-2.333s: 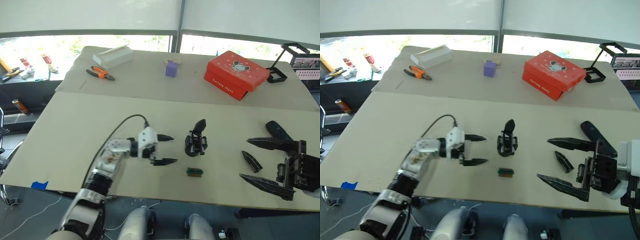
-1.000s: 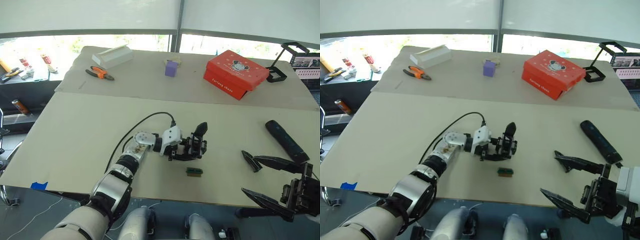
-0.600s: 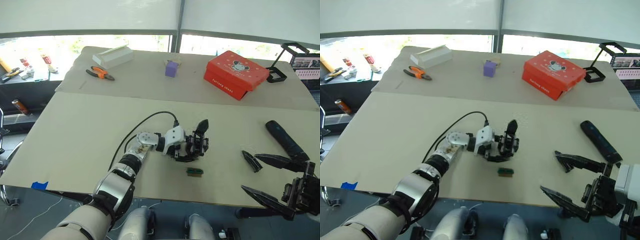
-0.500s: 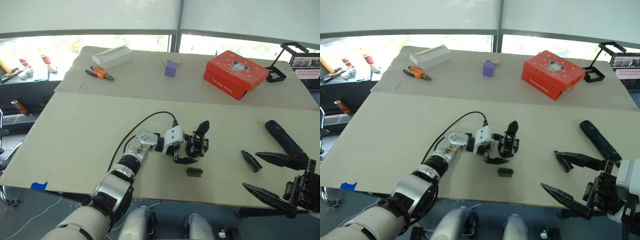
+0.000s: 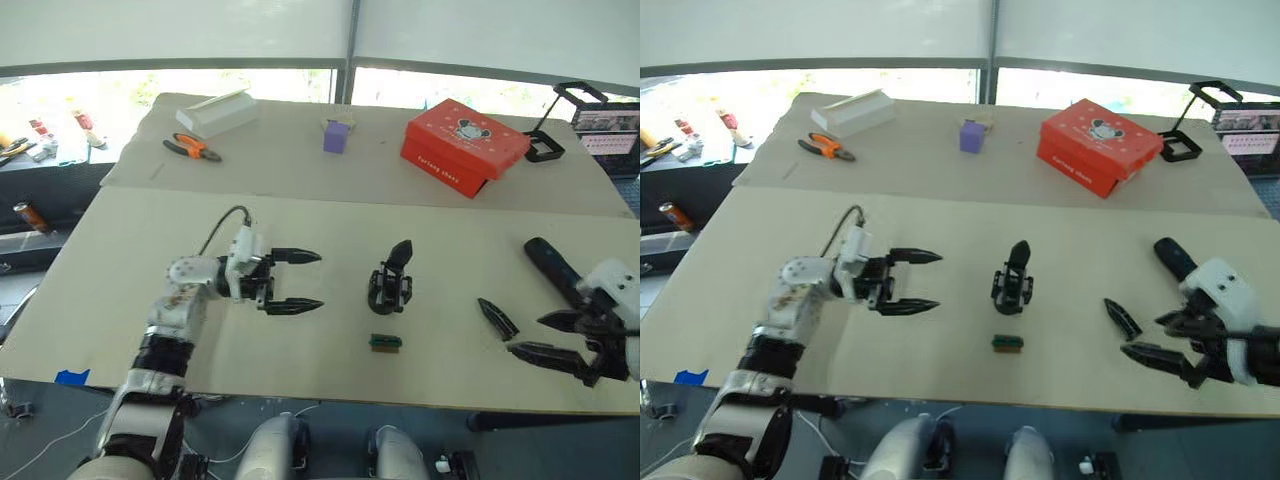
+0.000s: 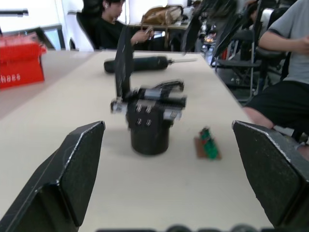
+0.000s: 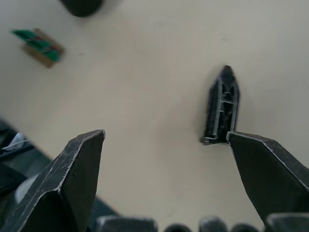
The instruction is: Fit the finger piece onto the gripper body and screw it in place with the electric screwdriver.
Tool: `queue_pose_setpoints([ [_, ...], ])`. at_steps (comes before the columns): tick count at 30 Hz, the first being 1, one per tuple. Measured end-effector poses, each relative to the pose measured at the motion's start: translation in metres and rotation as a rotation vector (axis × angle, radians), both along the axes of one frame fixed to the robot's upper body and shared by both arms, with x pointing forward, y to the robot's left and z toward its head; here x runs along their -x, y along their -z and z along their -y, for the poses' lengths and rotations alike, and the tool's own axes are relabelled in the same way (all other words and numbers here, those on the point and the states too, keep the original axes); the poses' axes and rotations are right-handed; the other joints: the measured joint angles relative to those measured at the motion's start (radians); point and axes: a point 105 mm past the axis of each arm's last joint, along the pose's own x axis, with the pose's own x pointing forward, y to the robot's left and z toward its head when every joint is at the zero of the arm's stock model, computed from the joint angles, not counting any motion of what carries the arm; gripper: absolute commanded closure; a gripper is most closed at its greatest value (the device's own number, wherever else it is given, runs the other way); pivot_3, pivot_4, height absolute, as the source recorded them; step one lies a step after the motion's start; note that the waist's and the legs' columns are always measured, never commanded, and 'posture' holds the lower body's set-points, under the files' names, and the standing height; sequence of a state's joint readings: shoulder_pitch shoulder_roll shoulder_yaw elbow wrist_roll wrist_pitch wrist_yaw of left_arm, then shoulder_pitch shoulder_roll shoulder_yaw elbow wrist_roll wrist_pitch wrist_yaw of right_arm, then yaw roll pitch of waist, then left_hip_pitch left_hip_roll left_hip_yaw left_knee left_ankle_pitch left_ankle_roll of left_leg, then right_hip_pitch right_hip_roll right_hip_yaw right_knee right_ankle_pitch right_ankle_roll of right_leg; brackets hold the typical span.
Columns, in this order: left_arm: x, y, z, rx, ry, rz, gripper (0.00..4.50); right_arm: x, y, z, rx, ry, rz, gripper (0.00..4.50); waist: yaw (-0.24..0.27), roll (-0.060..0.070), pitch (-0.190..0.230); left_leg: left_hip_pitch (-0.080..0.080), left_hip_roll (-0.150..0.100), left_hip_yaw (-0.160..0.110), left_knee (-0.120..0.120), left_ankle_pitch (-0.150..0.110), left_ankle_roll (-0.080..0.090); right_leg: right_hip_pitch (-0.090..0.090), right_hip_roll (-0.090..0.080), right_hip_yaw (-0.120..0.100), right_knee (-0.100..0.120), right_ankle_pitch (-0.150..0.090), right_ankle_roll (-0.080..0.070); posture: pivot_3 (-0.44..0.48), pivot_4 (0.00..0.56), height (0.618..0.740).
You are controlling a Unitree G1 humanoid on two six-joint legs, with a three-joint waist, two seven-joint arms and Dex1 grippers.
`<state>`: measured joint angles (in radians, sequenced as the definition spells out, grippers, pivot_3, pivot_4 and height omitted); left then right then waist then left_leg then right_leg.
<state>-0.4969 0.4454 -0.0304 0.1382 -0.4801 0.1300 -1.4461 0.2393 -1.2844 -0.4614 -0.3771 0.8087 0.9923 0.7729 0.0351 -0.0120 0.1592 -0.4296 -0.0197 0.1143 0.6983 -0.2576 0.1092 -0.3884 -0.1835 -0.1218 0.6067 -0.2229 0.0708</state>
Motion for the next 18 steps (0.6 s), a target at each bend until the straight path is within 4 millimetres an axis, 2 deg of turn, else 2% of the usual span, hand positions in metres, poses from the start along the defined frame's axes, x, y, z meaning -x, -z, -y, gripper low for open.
queue_pose_setpoints([
  [5, 0.017, -0.019, -0.001, 0.021, 0.008, -0.019, 0.04, -0.022, 0.027, 0.003, 0.05, 0.004, -0.109, 0.0, -0.011, 0.003, 0.001, 0.0, 0.001, 0.0, -0.001, 0.006, 0.005, 0.0, 0.001, -0.001, 0.003, -0.001, -0.001, 0.0, 0.15, 0.74],
  [8, 0.022, -0.022, -0.003, 0.021, 0.009, -0.036, 0.04, -0.037, 0.032, 0.003, 0.058, 0.016, -0.115, 0.0, -0.019, 0.004, 0.001, 0.0, 0.001, 0.0, -0.001, 0.006, 0.004, 0.0, 0.002, -0.001, 0.003, -0.001, -0.001, 0.0, 0.15, 0.74],
  [11, 0.025, -0.025, -0.005, 0.014, 0.016, -0.04, 0.04, -0.04, 0.041, 0.006, 0.097, 0.014, -0.153, 0.0, -0.02, 0.005, 0.001, -0.001, 0.001, 0.0, -0.002, 0.006, 0.004, 0.0, 0.002, -0.001, 0.003, -0.001, -0.002, 0.0, 0.15, 0.74],
  [14, 0.026, -0.026, -0.008, 0.008, 0.009, -0.033, 0.04, -0.046, 0.042, 0.005, 0.117, 0.007, -0.151, 0.0, -0.023, 0.004, 0.001, 0.0, 0.001, 0.001, -0.002, 0.006, 0.004, 0.0, 0.002, -0.001, 0.003, -0.002, -0.002, 0.0, 0.15, 0.74],
  [18, 0.03, -0.026, -0.008, 0.0, 0.01, -0.027, 0.0, -0.05, 0.045, 0.006, 0.145, 0.012, -0.144, 1.1, -0.024, 0.003, 0.0, 0.001, 0.001, 0.001, -0.001, 0.002, -0.005, 0.0, 0.002, -0.001, 0.003, -0.001, -0.001, 0.0, 0.15, 0.74],
])
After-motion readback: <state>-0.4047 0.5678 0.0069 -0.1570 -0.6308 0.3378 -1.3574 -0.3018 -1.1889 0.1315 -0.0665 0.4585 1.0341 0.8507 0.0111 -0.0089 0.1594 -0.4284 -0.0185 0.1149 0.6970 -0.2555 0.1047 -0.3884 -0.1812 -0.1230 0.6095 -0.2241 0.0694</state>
